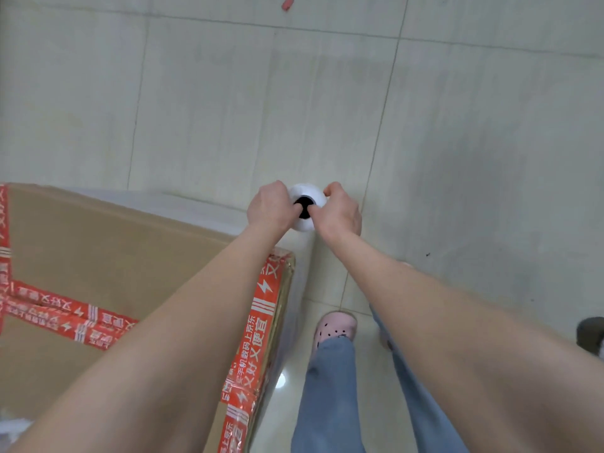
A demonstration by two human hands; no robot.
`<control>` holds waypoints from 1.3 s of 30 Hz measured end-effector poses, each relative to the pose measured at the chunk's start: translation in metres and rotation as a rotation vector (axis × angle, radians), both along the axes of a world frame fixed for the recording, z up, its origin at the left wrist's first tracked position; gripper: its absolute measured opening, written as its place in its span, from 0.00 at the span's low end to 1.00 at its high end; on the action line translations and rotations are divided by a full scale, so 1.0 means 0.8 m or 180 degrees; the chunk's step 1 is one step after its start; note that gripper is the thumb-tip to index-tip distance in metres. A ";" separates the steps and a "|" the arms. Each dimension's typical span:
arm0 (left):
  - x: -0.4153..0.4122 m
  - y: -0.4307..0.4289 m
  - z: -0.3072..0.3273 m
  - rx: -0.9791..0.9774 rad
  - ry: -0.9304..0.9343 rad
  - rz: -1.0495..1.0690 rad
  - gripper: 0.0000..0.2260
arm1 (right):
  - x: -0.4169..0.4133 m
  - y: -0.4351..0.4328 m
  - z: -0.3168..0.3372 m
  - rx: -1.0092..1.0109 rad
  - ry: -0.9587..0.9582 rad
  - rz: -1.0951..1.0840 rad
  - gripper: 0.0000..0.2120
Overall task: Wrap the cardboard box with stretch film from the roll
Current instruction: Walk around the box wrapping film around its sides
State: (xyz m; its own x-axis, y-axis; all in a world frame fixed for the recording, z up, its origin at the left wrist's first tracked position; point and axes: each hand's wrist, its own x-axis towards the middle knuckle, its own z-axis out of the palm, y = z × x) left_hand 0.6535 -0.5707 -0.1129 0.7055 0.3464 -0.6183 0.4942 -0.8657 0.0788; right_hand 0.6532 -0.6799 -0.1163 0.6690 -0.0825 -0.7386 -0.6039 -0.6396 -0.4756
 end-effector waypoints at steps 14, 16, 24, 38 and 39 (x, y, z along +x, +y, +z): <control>0.022 0.026 0.005 0.0170 -0.0215 0.0363 0.11 | 0.047 0.024 -0.001 0.0262 0.0040 0.0931 0.22; 0.027 0.033 0.006 0.0145 -0.0150 0.0712 0.13 | 0.048 0.031 -0.001 0.0297 0.0170 0.0883 0.22; 0.040 0.040 -0.001 0.0007 -0.0155 -0.0027 0.15 | 0.057 0.045 -0.006 0.0111 0.0049 0.0880 0.14; 0.041 0.125 0.004 -0.0091 -0.0113 0.1494 0.11 | 0.082 0.124 -0.006 0.0185 0.0085 0.0959 0.22; 0.044 0.127 0.004 -0.0109 -0.0072 0.1463 0.12 | 0.084 0.128 -0.006 0.0175 0.0189 0.0901 0.22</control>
